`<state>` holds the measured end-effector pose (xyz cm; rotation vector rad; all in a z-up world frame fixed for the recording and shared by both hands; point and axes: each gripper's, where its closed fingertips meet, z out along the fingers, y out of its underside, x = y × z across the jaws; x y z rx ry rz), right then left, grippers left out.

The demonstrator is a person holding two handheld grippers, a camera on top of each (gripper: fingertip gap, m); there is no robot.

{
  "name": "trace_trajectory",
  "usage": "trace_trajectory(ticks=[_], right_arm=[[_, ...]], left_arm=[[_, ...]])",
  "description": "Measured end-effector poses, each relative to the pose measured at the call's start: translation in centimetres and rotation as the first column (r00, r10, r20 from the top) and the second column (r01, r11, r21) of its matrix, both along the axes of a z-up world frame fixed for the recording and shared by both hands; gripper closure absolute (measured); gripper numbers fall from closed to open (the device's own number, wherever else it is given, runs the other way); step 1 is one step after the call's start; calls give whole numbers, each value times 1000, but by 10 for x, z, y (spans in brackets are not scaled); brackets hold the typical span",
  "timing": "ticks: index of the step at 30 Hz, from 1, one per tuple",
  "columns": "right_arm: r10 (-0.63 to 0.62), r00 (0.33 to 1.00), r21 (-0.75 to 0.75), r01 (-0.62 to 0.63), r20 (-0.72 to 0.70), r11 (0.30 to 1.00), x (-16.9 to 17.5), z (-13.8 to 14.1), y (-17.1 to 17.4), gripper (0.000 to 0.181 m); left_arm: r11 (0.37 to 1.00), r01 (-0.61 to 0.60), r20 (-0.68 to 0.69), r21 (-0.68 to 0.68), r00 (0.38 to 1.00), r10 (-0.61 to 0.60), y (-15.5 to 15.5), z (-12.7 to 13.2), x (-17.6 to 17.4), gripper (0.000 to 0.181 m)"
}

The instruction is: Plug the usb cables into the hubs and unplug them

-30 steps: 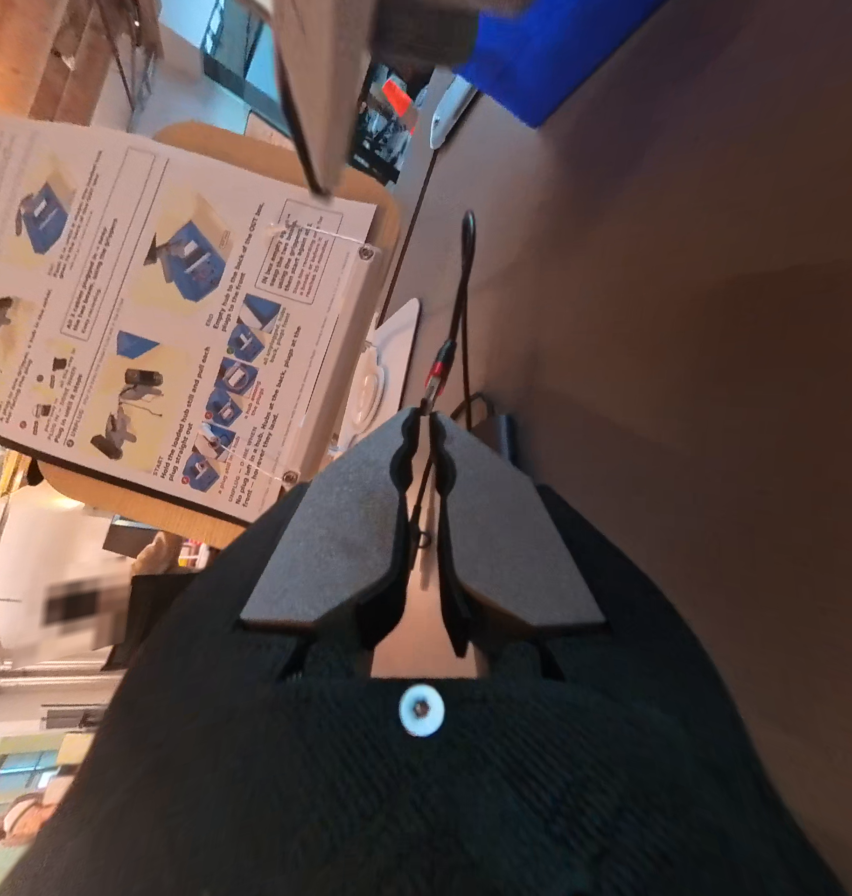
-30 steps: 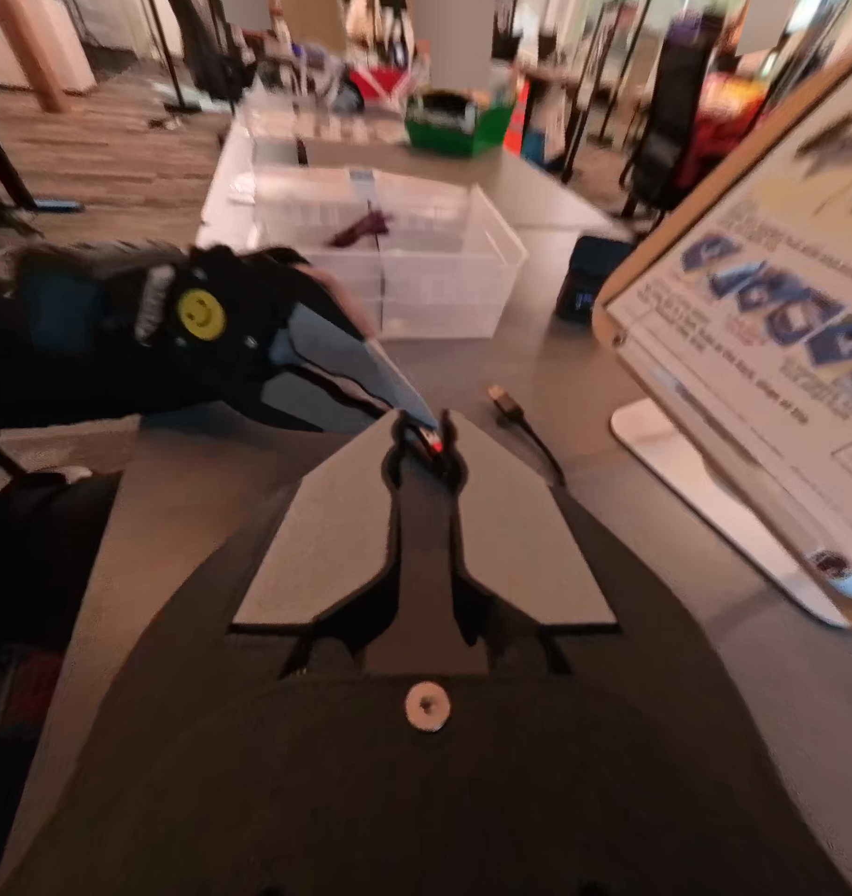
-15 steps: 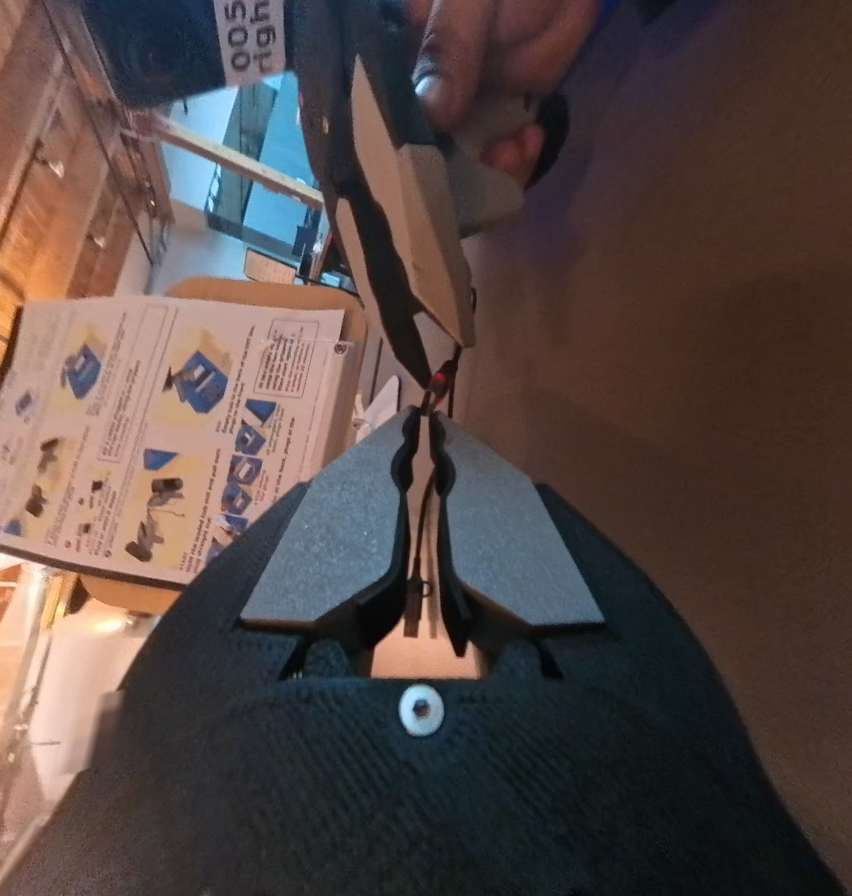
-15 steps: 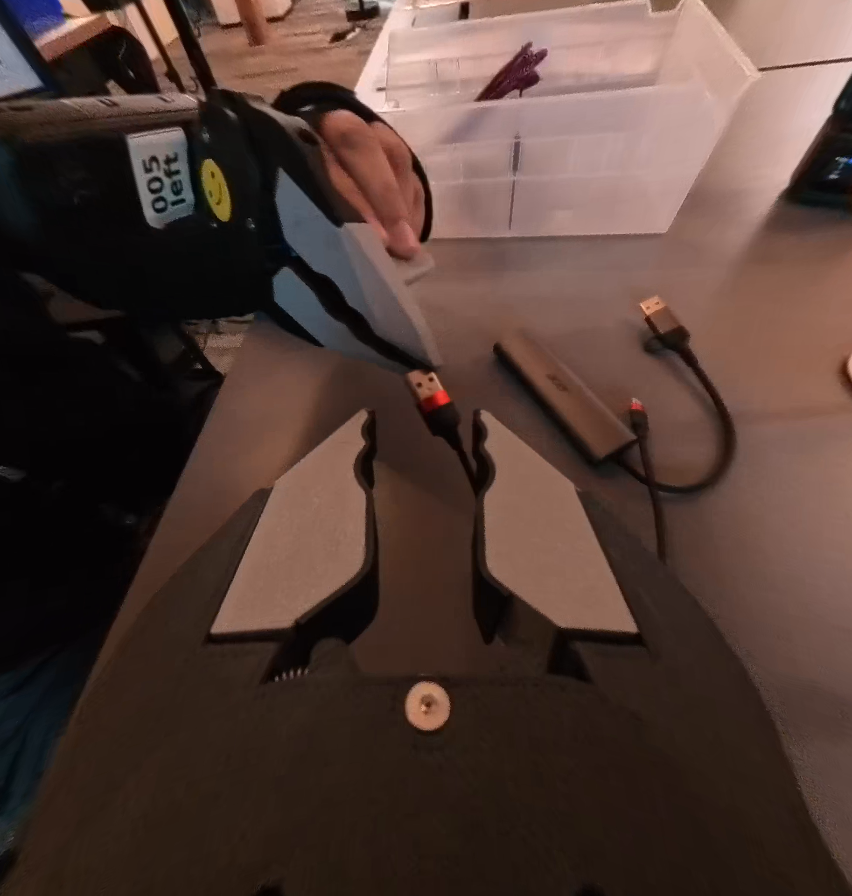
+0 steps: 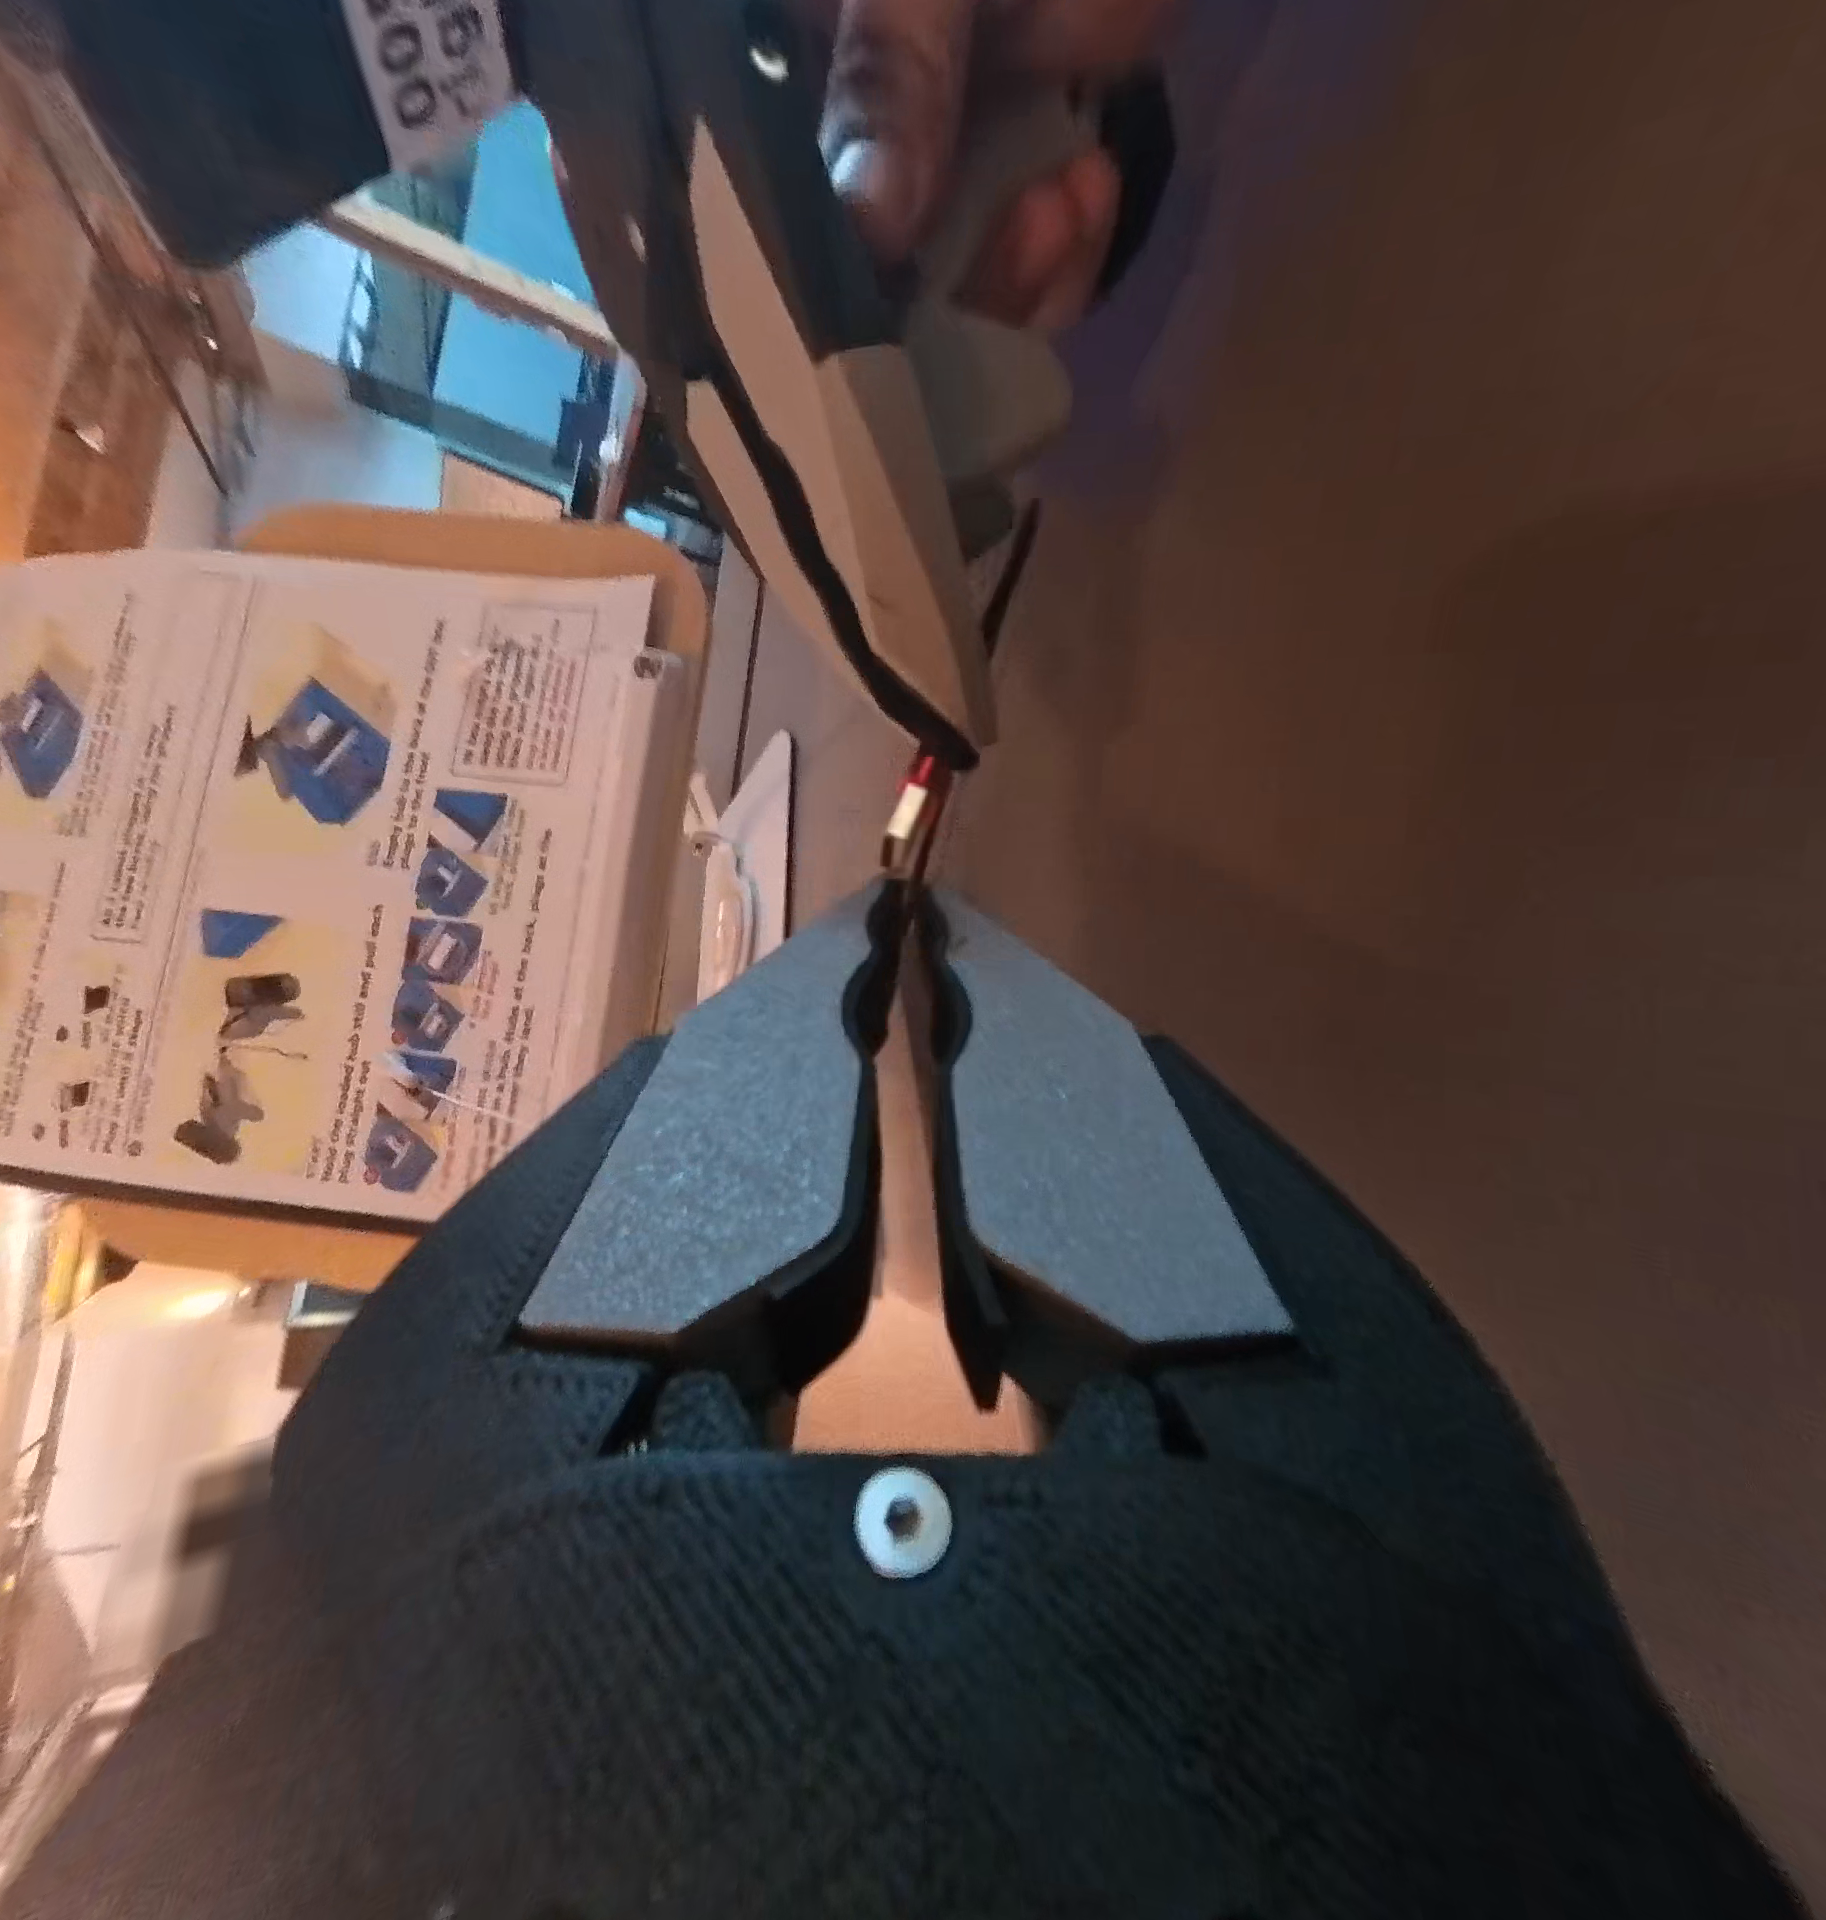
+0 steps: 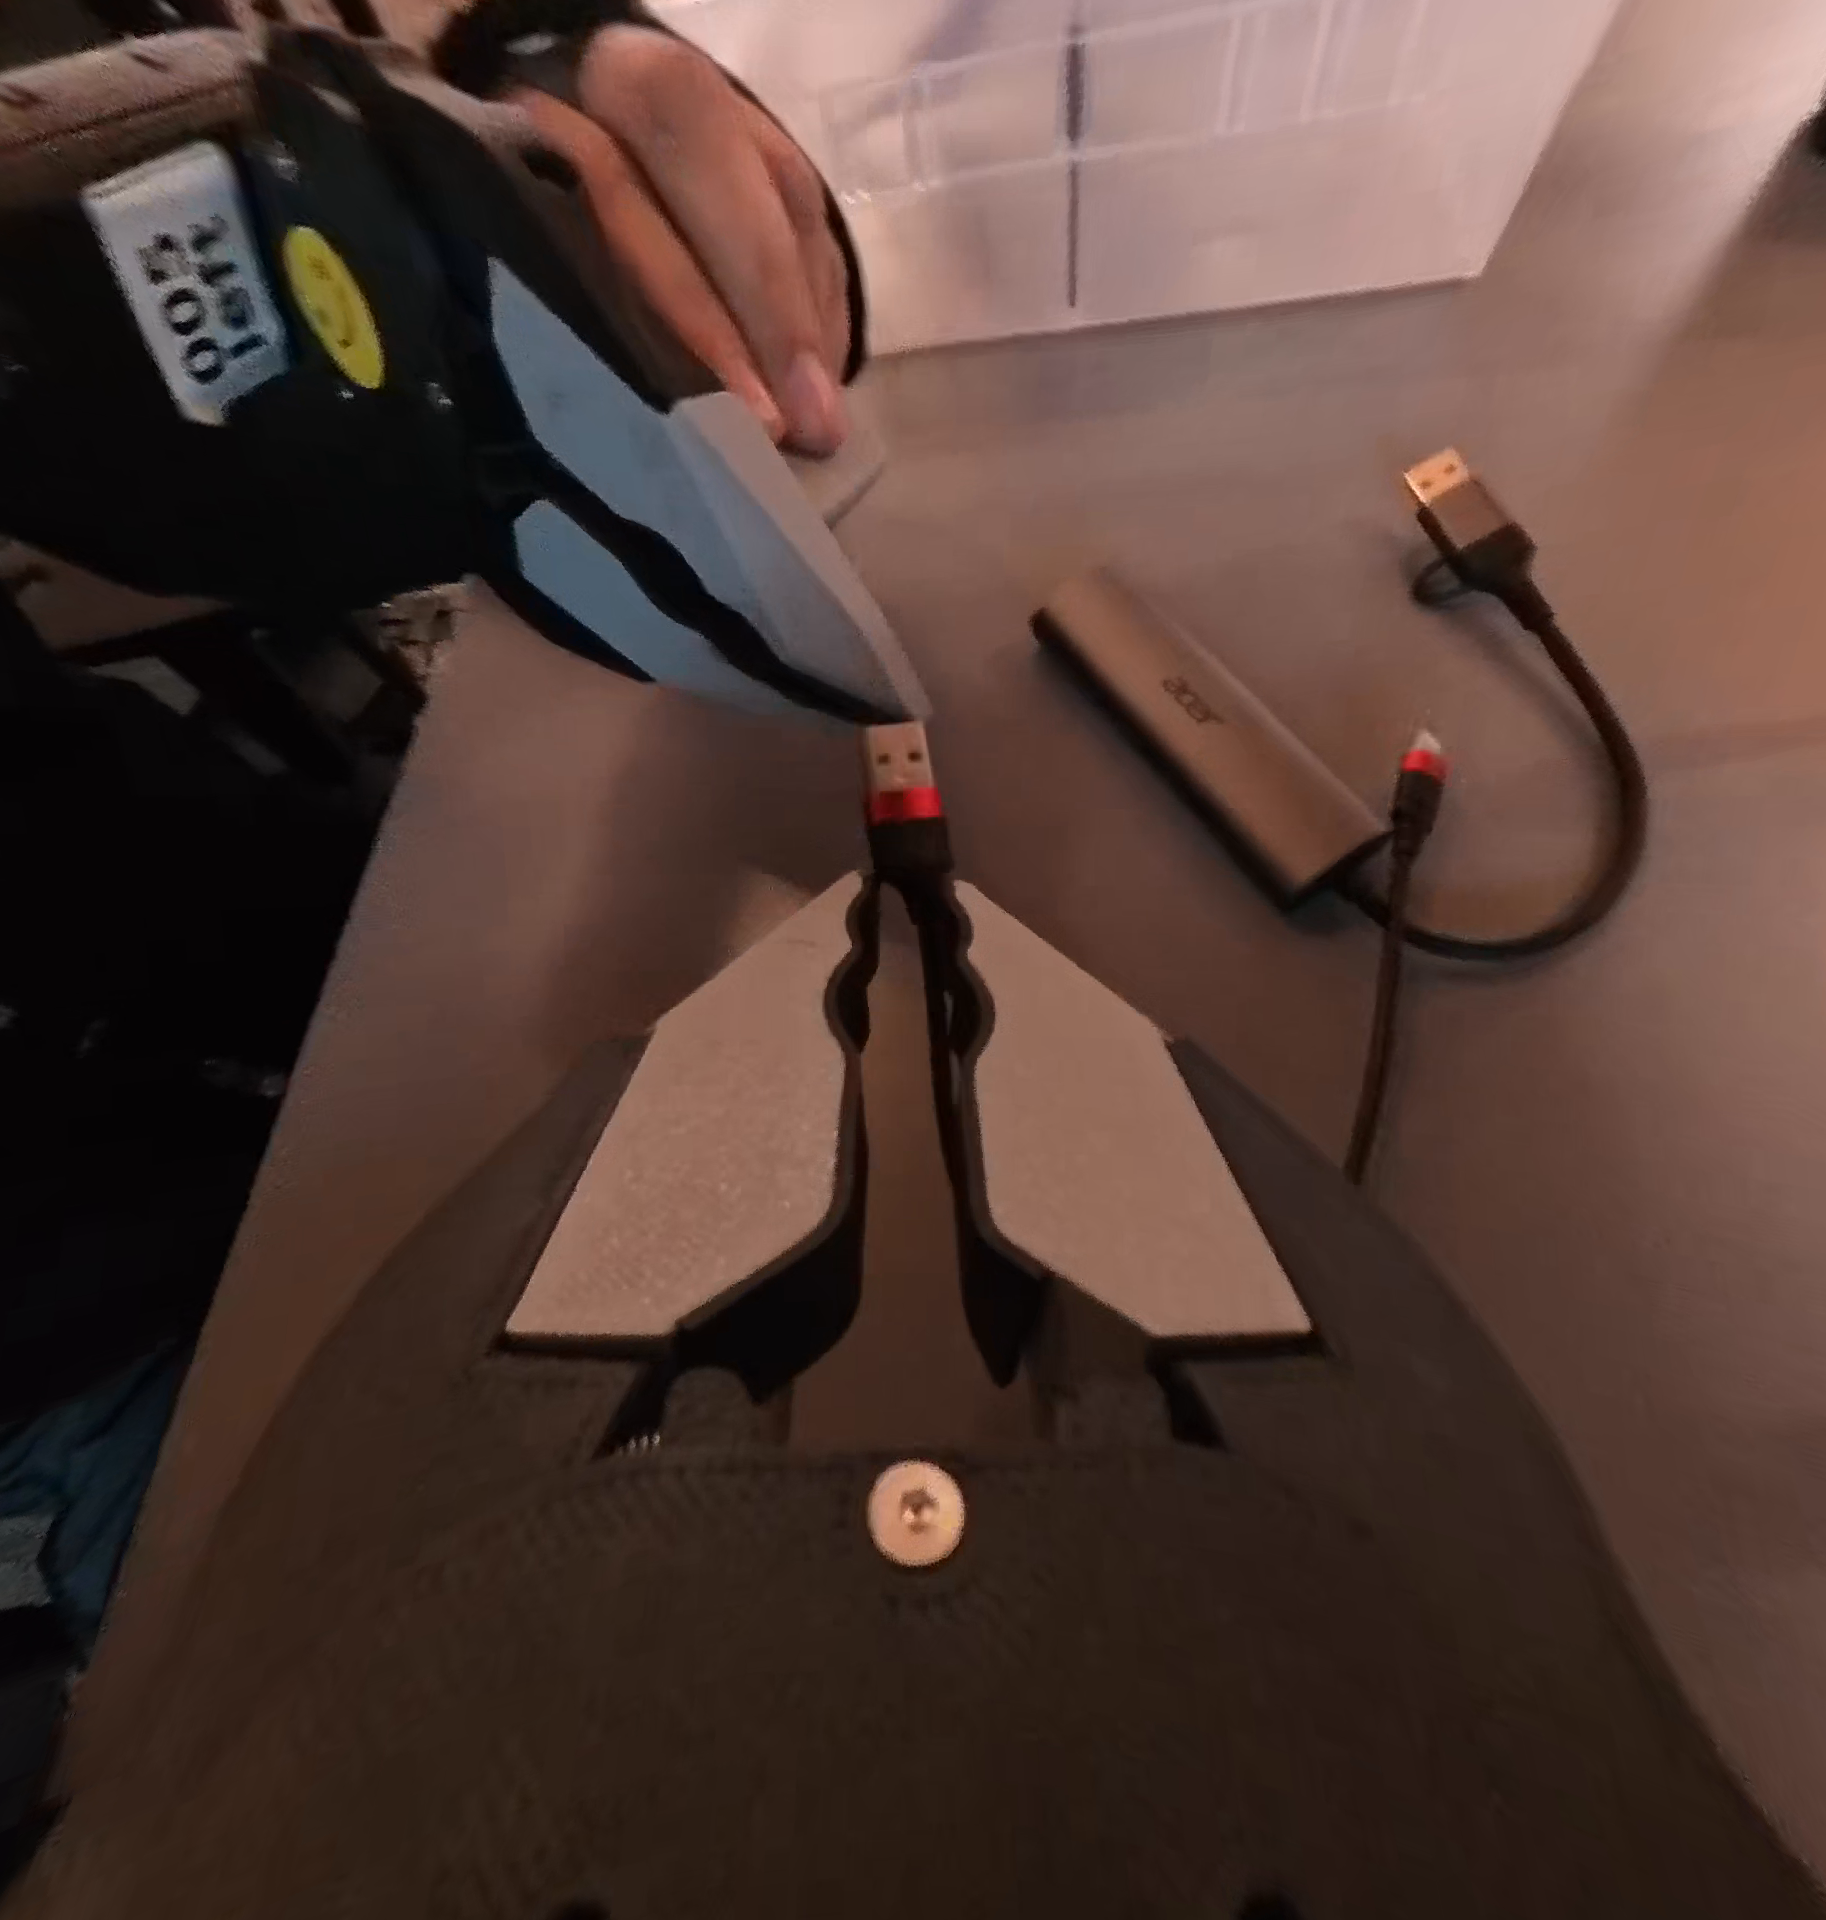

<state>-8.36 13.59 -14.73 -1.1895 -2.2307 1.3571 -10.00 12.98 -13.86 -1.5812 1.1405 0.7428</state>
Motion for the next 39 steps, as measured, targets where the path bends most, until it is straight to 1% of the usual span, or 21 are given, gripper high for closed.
trace_trajectory(ticks=[1,2,4,8,13,16,17,19,21,23,26,29,30,31,32,33,34,36,37,38,39], right_arm=[[-24,1000,19,23,11,1000,-2,-3,4,176],[-39,999,34,39,20,999,-3,-5,6,178],[-58,998,42,56,28,998,-4,-5,8,178],[-48,999,51,47,17,998,-3,-2,4,177],[-44,998,106,39,48,994,-3,-11,1,177],[-46,998,101,41,46,994,-3,-11,0,178],[-48,998,103,44,45,994,-3,-11,1,178],[-50,998,113,45,44,993,-3,-12,2,177],[-49,998,121,43,43,992,-2,-12,2,178],[-55,997,124,48,50,991,-2,-13,4,179],[-64,996,112,57,57,992,-1,-12,6,179],[-72,992,114,60,105,992,0,-21,7,179],[-100,987,143,81,130,986,-1,-27,12,179],[-158,975,204,124,158,971,-2,-36,24,179],[-212,960,266,159,185,951,0,-46,37,178],[-234,951,288,170,203,942,3,-51,44,178],[-242,945,269,180,219,946,5,-51,47,178],[-253,934,243,192,251,951,9,-51,51,178],[-255,932,238,195,256,951,10,-51,53,178],[-261,931,242,199,257,950,11,-51,55,178],[-268,929,250,205,255,946,11,-51,57,178]], left_arm=[[1000,-7,-17,3,1000,7,1,-2,-1,177],[1000,4,-23,13,1000,-3,1,-3,2,170],[999,32,-32,34,999,-31,1,-3,10,161],[991,9,-95,130,996,4,7,4,7,156],[986,5,-89,169,996,10,7,10,6,155],[990,23,-104,139,995,-9,6,3,6,172],[992,14,-114,128,994,0,7,1,4,175],[996,9,-88,87,996,-2,7,-3,3,177],[998,11,-72,54,997,-7,6,-8,2,178],[1000,14,-85,18,996,-12,6,-15,1,179],[1000,12,-102,4,995,-12,7,-19,2,178],[1000,3,-89,-25,996,-5,8,-26,2,179],[999,-13,-59,-29,998,11,9,-27,1,180],[998,-39,14,-43,999,40,11,-27,0,170],[994,-65,125,-85,989,75,12,-28,-3,147],[986,-96,242,-139,962,127,13,-27,-7,129],[972,-140,341,-188,919,198,15,-26,-17,122],[930,-224,460,-291,820,342,18,-31,-41,111],[903,-262,482,-340,777,406,18,-37,-53,108],[875,-299,479,-380,746,463,18,-43,-65,106],[858,-338,482,-388,719,501,20,-45,-75,113]])
